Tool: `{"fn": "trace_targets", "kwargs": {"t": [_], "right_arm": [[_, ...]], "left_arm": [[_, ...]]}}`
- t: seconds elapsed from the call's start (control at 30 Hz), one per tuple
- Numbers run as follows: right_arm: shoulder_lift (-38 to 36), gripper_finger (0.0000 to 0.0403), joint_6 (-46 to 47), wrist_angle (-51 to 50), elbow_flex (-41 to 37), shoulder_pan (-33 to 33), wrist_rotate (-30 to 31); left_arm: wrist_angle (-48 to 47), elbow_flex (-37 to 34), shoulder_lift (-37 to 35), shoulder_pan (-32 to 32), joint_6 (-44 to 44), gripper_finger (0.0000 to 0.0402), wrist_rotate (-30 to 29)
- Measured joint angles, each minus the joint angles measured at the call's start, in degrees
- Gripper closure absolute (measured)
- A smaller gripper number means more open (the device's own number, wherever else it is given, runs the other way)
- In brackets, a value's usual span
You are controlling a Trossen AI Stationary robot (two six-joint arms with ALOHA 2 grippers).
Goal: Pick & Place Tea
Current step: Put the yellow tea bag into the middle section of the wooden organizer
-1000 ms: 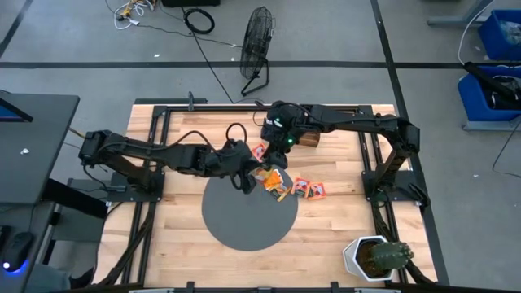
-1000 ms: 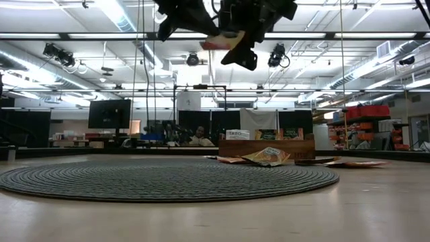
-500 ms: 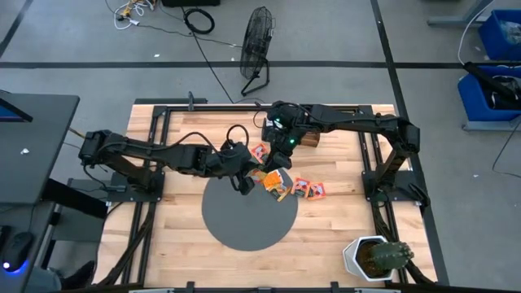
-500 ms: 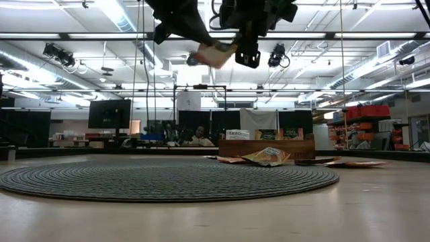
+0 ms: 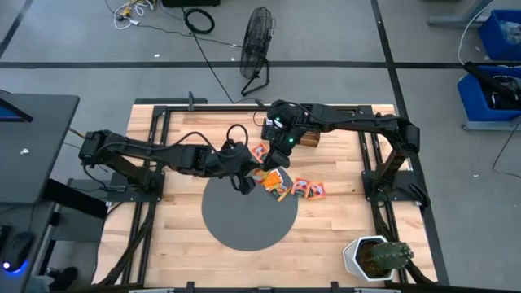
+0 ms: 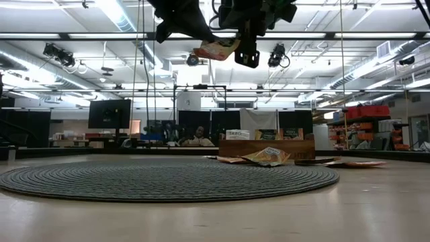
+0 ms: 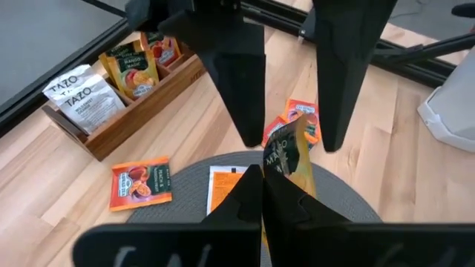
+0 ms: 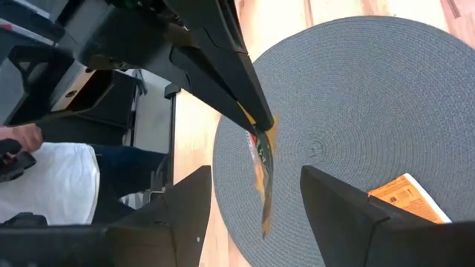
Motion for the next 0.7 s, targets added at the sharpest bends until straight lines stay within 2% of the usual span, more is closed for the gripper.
{"fn": "trace_targets", "kwargs": {"t": [0.17, 0.3, 0.5, 0.7], "right_arm": [[0.0, 0.0191, 0.0, 0.0, 0.0, 0.0, 0.4], [0.0, 0.0215, -0.6, 0.0, 0.0, 0.0, 0.5], [0.0, 0.0291, -1.2, 0.0, 0.0, 0.0, 0.5], [0.0, 0.0386, -3.8, 0.0, 0.0, 0.3, -0.8]], "left_arm": [[0.3, 0.0, 0.0, 0.0, 0.0, 0.0401, -0.4], [0.3, 0.0, 0.0, 0.0, 0.1, 0.04, -0.9], [0.4, 0.0, 0.0, 0.0, 0.2, 0.04, -1.4], [1.8, 0.0, 0.0, 0.0, 0.2, 0.04, -1.4]]}}
